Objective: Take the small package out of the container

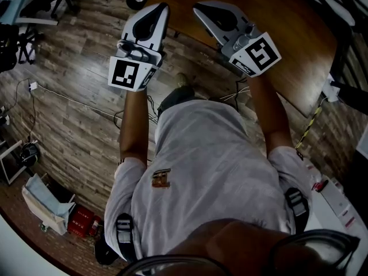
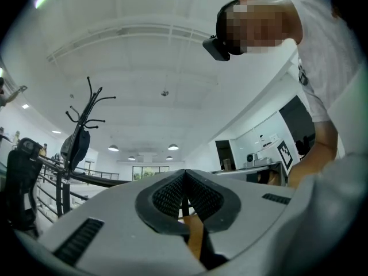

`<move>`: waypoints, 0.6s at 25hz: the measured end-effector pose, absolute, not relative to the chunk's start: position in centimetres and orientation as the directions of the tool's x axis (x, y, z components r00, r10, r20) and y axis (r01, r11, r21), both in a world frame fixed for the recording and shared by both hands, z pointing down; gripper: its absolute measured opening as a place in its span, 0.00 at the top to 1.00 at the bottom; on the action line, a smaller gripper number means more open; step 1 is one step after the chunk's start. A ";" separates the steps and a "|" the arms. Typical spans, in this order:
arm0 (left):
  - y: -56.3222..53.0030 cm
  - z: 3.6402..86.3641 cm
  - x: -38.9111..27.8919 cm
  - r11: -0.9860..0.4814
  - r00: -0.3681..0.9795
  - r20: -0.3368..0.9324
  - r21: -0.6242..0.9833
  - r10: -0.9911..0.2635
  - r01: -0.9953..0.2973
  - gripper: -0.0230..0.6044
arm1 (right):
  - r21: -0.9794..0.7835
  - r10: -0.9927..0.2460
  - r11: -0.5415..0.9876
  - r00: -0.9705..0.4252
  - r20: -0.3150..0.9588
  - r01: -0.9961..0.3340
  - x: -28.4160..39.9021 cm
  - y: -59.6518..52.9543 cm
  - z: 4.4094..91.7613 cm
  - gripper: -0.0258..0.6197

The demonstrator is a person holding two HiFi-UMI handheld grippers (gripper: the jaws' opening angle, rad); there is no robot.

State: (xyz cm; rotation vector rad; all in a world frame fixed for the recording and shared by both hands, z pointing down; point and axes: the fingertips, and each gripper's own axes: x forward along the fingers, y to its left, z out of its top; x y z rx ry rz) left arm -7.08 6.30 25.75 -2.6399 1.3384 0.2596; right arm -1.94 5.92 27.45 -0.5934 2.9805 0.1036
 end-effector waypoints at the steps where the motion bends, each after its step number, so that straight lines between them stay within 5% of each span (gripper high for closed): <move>1: 5.6 25.9 -7.8 -0.587 0.586 -0.229 -0.071 -0.777 -0.806 0.93 | 0.046 -0.384 0.919 -0.917 -0.109 -0.391 -2.6 5.2 27.6 0.91; 15: -2.2 27.5 -14.6 -0.638 0.633 -0.203 -0.053 -0.747 -0.768 0.93 | 0.041 -0.473 0.879 -0.880 -0.054 -0.475 -8.7 -2.4 29.0 0.91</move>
